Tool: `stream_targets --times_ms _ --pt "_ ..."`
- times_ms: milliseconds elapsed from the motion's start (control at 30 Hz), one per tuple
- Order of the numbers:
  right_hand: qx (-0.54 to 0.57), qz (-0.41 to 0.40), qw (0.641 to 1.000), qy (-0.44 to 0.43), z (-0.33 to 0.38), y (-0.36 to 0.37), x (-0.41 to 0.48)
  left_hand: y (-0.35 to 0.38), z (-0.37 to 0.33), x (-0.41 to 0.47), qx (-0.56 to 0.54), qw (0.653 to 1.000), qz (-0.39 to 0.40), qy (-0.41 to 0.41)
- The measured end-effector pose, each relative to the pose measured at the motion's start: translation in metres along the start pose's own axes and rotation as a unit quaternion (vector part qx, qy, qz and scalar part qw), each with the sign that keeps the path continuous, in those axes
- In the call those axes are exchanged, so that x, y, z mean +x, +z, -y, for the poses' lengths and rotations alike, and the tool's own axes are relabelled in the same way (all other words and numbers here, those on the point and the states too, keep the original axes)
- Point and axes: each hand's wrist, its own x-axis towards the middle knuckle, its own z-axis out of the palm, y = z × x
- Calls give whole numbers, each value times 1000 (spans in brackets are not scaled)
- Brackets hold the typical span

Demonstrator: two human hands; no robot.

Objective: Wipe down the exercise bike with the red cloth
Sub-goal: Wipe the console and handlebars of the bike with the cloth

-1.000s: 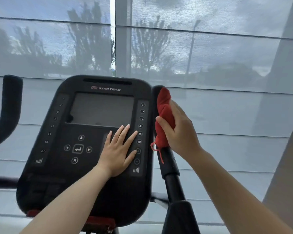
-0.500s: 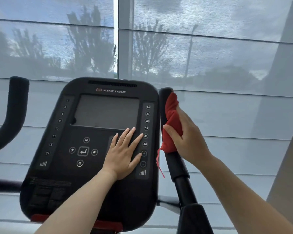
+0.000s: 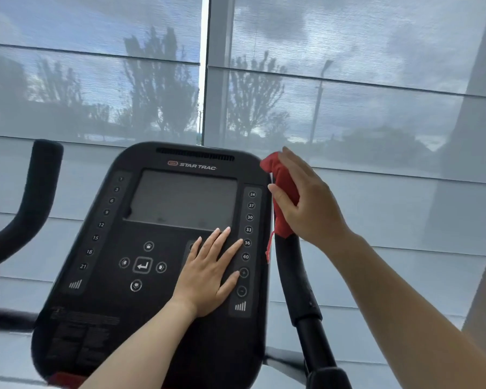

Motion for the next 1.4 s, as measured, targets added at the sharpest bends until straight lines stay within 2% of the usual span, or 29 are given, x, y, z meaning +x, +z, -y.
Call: stream_targets --times_ms 100,333,467,733,933,1100,1267,1400 --pt "-8 -25 1000 -11 1 2 -3 0 0 -1 1 1000 0 2" --pt "-68 14 997 -12 -2 14 -25 -1 -1 -1 3 1000 -2 -1" --pt "-49 9 999 14 -2 17 -10 -1 -1 -1 7 1000 -1 -4" --pt "-33 38 998 36 -3 22 -51 0 -1 -2 11 1000 0 -5" --pt "-2 8 998 67 1 26 -45 0 -2 -2 14 1000 1 -7" --pt "41 36 994 98 -4 23 -67 0 -2 -1 20 1000 2 -8" --pt "71 27 989 128 -3 21 -53 0 -2 -2 19 1000 2 -10" --pt "63 51 989 125 1 18 -60 0 -3 -1 10 1000 -1 -10"
